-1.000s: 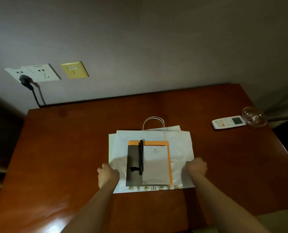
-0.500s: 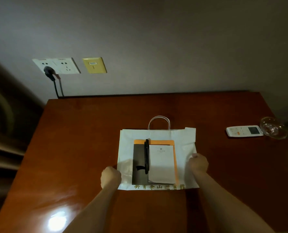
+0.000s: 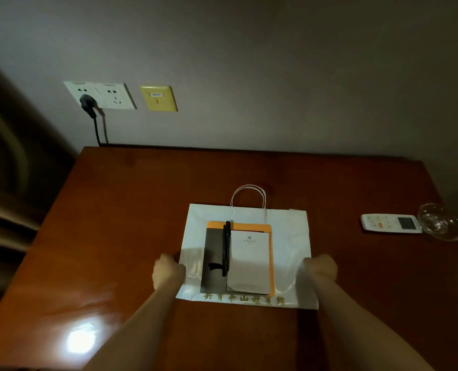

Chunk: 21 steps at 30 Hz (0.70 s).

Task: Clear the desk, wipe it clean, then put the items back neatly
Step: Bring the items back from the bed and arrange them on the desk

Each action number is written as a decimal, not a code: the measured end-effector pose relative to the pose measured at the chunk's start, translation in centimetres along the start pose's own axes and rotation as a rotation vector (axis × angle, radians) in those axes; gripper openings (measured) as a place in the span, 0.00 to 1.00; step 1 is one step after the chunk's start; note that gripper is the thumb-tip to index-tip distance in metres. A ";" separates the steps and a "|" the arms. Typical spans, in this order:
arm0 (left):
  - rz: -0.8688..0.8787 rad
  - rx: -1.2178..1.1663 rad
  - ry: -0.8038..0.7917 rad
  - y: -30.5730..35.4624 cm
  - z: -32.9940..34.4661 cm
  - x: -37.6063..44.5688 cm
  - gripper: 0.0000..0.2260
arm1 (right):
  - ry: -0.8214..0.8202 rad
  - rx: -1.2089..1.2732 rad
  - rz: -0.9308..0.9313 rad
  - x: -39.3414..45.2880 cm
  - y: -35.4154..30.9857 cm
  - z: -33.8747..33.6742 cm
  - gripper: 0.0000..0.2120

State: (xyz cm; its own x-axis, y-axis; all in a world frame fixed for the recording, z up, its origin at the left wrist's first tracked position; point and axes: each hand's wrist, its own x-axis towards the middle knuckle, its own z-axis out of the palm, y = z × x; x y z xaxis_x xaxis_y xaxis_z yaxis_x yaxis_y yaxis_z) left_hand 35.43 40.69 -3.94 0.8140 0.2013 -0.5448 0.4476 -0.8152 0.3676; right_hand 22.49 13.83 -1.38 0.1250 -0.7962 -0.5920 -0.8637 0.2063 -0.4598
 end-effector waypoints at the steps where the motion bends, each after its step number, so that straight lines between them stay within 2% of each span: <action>1: 0.007 -0.012 0.000 0.5 -0.1 -0.1 0.11 | 0.015 -0.012 0.000 0.4 0.2 0.1 0.13; 4: -0.001 -0.004 -0.039 1.1 0.3 -0.2 0.11 | -0.021 -0.243 -0.051 1.5 0.6 0.3 0.13; 9: -0.047 0.006 -0.089 1.3 0.1 -1.5 0.10 | -0.127 -0.431 -0.107 0.7 0.3 0.0 0.13; 12: -0.056 -0.042 -0.072 1.0 -0.5 -1.8 0.09 | -0.075 -0.398 -0.161 0.8 -0.2 0.5 0.11; 15: -0.051 -0.067 -0.042 -0.4 -2.1 -1.4 0.09 | -0.135 -0.457 -0.184 0.4 -0.6 2.1 0.11; 21: -0.137 -0.102 0.048 -5.4 -7.7 0.6 0.09 | -0.313 -0.250 -0.264 -4.5 -2.4 7.3 0.05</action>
State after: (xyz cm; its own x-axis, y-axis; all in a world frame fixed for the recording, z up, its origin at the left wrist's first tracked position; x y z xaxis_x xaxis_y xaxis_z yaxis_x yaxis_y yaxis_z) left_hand 36.38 49.42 -0.44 0.7589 0.3344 -0.5589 0.5886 -0.7195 0.3688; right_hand 27.57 21.09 -2.47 0.4637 -0.5858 -0.6647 -0.8689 -0.1537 -0.4706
